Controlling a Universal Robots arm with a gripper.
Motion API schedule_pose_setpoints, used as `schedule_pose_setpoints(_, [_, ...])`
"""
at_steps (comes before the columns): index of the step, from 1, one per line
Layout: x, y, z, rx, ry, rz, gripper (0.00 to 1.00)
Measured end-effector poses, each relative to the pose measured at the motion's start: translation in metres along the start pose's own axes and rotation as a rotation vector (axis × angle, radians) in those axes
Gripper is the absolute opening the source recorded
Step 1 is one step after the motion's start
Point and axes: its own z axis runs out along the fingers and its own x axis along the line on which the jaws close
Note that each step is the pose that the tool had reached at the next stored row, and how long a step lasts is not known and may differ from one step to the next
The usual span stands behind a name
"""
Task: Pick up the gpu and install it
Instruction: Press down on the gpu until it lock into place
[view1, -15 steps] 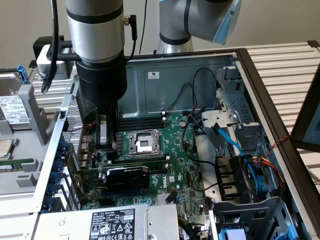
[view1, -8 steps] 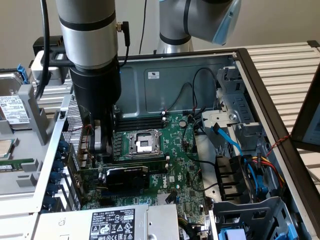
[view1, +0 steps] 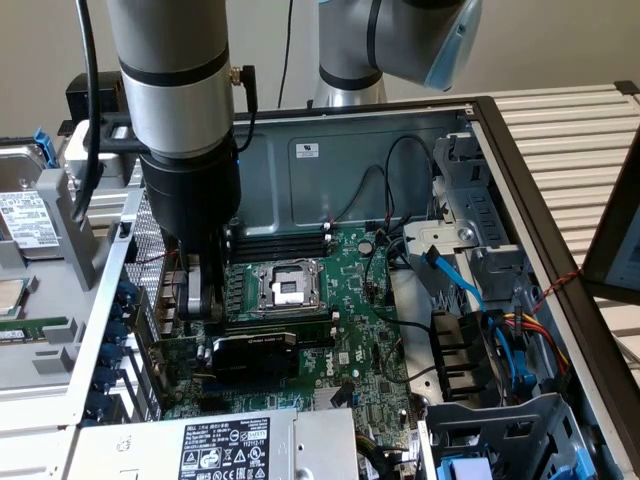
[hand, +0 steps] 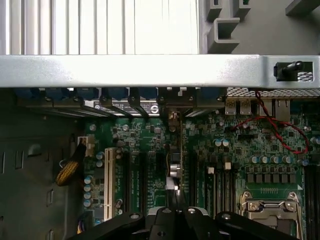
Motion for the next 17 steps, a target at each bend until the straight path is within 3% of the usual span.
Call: schedule_pose_setpoints(17, [-0.0028,0.0019,0.0092,0.0,0.003,0.002,0.11])
